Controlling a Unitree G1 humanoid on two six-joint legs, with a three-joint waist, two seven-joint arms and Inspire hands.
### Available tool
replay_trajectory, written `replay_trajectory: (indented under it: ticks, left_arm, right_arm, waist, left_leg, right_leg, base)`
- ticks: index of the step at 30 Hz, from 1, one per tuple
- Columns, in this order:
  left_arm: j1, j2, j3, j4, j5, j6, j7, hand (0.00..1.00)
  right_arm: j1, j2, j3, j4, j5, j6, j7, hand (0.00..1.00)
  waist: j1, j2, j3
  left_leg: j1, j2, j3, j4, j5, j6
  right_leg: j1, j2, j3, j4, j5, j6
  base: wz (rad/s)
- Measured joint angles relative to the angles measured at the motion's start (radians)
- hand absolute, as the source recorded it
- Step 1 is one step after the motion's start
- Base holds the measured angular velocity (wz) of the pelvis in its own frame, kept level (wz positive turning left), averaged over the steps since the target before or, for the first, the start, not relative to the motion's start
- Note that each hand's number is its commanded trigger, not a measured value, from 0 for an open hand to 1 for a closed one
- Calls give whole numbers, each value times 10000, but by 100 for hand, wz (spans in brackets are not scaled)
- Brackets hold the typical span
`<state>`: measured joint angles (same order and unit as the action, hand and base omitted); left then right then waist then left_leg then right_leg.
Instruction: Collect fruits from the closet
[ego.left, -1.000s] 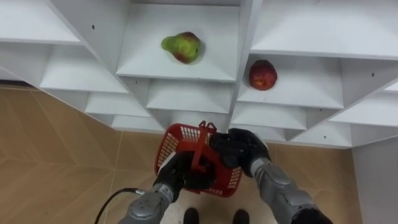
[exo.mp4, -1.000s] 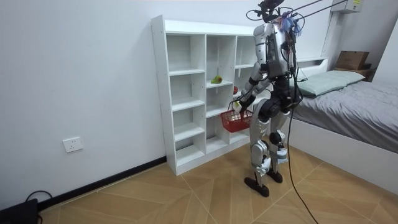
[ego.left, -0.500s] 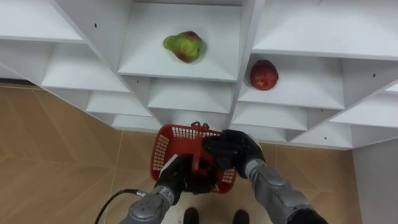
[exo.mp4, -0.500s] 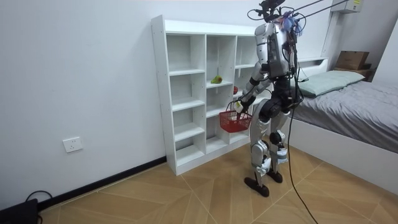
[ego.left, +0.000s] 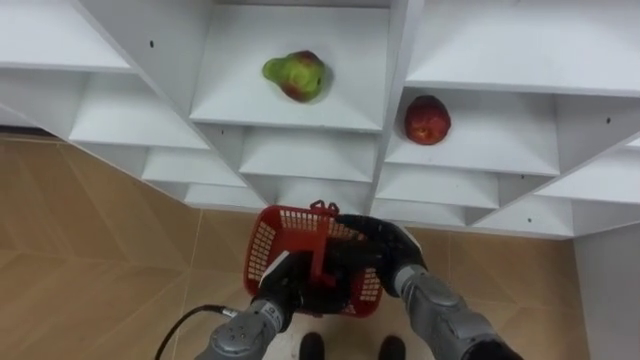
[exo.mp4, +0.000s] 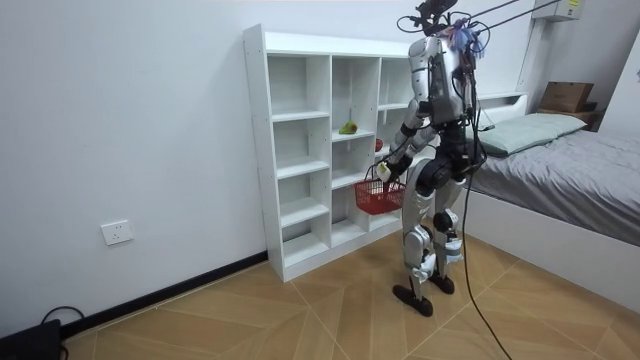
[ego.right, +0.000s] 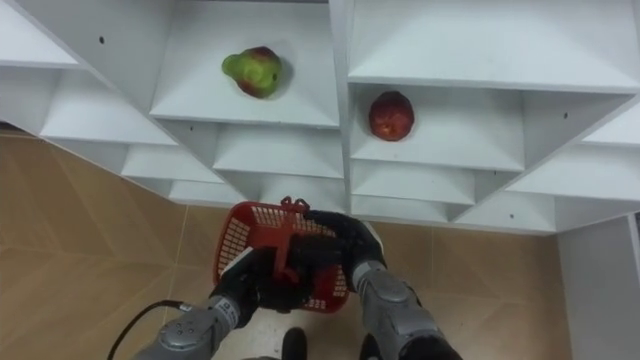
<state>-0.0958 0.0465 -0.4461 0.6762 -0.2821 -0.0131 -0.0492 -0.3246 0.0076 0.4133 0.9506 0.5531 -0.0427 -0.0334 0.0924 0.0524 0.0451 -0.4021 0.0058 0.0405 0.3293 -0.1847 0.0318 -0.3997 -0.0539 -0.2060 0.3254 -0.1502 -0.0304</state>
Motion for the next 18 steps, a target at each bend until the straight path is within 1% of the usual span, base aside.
replay_trajectory:
  ticks: [4, 6, 11, 18]
  left_arm:
    - [2, 2, -6, 2, -166, 8, 0, 100]
    - [12, 3, -62, 5, -348, 76, -10, 100]
    - [12, -3, -86, 2, -407, 83, -8, 100]
    - [11, -7, -83, 3, -408, 83, -9, 100]
  right_arm:
    - [1, -3, 23, 1, 6, 2, 1, 0]
    - [14, -3, 75, 2, 4, 3, 12, 0]
    - [25, -4, 73, 94, 6, 3, 8, 0]
    - [26, -4, 74, 105, 0, 2, 9, 0]
  waist:
    - [5, 3, -2]
    - [-3, 3, -2]
    - [-22, 6, -7]
    - [-16, 7, -44]
  left_leg:
    - [48, -1, 11, 12, 12, -7]
    - [51, -3, 22, 14, 38, -12]
    - [51, -1, 14, -28, 80, -30]
    - [66, 7, 23, -17, 97, -45]
  right_leg:
    - [47, -2, 7, 17, 1, -1]
    - [54, -8, -7, 24, 9, -15]
    - [63, -12, -113, 22, 31, -46]
    - [63, -6, -105, 32, 36, -55]
  base:
    - [-1]
    - [0]
    - [2]
    - [0]
